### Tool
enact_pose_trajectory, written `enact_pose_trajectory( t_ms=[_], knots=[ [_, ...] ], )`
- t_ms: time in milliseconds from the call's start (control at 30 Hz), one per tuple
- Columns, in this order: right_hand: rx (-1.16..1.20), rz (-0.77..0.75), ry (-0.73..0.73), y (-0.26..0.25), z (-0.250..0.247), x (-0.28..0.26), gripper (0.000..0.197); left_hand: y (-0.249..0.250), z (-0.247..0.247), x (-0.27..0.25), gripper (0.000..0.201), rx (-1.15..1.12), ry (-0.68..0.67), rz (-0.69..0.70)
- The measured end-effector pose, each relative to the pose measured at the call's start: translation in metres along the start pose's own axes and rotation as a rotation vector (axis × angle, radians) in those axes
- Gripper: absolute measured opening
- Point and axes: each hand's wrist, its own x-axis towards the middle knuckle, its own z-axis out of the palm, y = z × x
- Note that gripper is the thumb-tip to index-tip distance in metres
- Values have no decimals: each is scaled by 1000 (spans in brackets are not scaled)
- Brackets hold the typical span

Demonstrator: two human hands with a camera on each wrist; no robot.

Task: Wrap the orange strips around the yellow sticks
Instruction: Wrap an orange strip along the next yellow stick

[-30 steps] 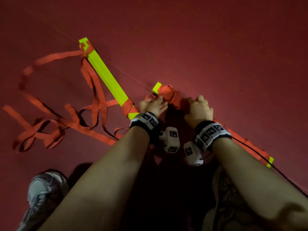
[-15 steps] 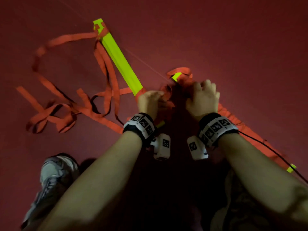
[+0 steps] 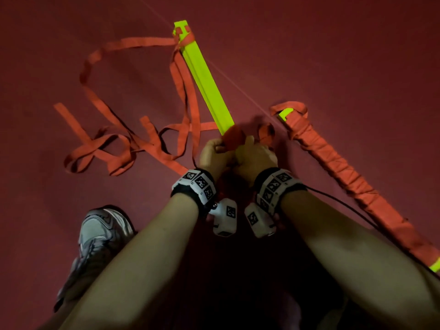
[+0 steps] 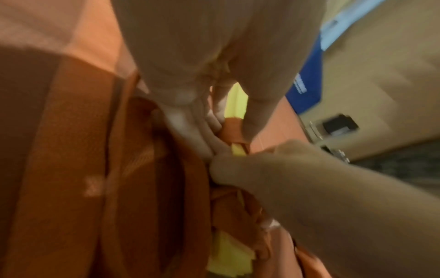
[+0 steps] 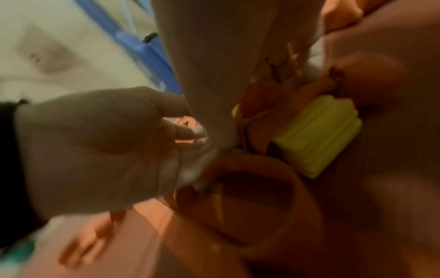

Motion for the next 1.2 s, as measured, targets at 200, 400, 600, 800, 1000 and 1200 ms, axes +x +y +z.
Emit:
enact_pose_trajectory(
  t_ms=[200, 400, 600, 800, 1000, 1200],
  knots=[
    [332, -86, 115, 8, 12, -34, 63, 2, -3, -14, 21, -13, -14, -27],
    [509, -220, 298, 16, -7, -75, 61, 18, -12, -58, 11, -238, -99, -40],
    [587, -334, 483, 44, -48, -122, 37, 46, -17, -114, 18, -401, -37, 21],
    [564, -386, 546, 50, -69, -154, 4, 46, -34, -145, 15, -586, 86, 84],
    [1043, -178, 107, 19, -79, -184, 37, 58, -32, -178, 22, -793, 78, 19],
    [1314, -112, 177, 2, -91, -184, 21, 56, -23, -207, 7, -647, 14, 13]
  ],
)
